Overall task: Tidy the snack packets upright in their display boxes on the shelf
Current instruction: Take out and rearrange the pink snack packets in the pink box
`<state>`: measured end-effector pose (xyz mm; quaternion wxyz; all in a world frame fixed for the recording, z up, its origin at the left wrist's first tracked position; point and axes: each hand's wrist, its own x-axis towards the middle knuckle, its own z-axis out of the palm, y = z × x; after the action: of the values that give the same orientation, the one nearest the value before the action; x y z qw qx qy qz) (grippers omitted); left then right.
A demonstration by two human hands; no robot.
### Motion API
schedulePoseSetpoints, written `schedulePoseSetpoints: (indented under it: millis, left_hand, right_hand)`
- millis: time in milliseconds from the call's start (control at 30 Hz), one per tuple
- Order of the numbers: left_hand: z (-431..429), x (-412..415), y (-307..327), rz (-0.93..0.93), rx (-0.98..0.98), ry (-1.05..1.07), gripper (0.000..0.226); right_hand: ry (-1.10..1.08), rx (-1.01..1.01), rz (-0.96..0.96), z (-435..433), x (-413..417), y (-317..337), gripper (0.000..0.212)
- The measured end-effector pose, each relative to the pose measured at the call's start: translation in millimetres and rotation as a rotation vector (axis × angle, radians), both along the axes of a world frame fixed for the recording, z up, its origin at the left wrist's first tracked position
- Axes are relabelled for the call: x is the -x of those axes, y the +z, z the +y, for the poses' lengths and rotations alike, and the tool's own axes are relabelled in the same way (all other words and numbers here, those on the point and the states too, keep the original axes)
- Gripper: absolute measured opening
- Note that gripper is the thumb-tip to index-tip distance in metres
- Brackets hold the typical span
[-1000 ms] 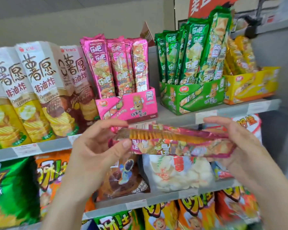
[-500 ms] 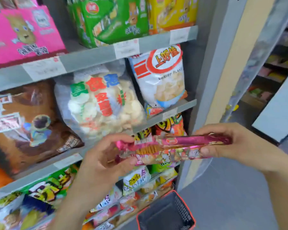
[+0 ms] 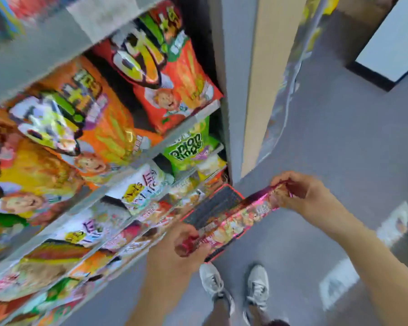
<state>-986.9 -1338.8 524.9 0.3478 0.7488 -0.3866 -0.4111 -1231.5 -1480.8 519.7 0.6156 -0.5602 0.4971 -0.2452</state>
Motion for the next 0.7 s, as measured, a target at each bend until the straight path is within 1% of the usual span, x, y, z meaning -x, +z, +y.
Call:
schedulePoseSetpoints:
  millis: [167,233,300,367,433,533,600,633,700]
  left_hand:
    - [6.3,-16.3,-135.1,-0.072,-0.128,0.126,0.031]
    - [9.1,-26.2,-199.2,-0.083,-0.169,0.154,0.032]
    - [11.8,-36.0,-269.3,-0.136,-0.23,0.17,0.033]
    - [15.1,-41.8,-345.7,-0.175,-0.301,0.197,0.03]
    - [16.8,-44.7,-421.0,-0.2,-0.368,0.233,0.027]
    - [13.8,-45.7,-525.8,-0.178,-0.427,0.27,0.025]
    - [5.7,-45.2,-582.8,-0.232,-0.464,0.253,0.023]
    - [0.1,-44.9,-607.0,-0.26,-0.465,0.248,0.024]
    - [-11.9,-44.2,-648.5,-0.251,-0.416,0.249,0.028]
  right_hand:
    - [-0.135,-0.117,0.088,5.4,-16.7,-136.5,0.041]
    - [-0.149,-0.168,0.156,11.6,-16.6,-200.7,0.034]
    - [-0.133,-0.24,0.265,23.4,-14.1,-268.0,0.024]
    - [-0.079,-0.294,0.376,38.5,-13.5,-332.8,0.023]
    - [-0.04,-0.319,0.46,50.8,-15.0,-389.6,0.028]
    - [0.021,-0.241,0.64,59.0,-21.2,-467.7,0.037]
    - [0.042,-0.181,0.764,58.1,-26.8,-509.5,0.049]
    - [0.033,-0.139,0.801,56.5,-29.2,-527.1,0.054]
    - [-0.001,-0.037,0.813,51.5,-34.1,-555.2,0.059]
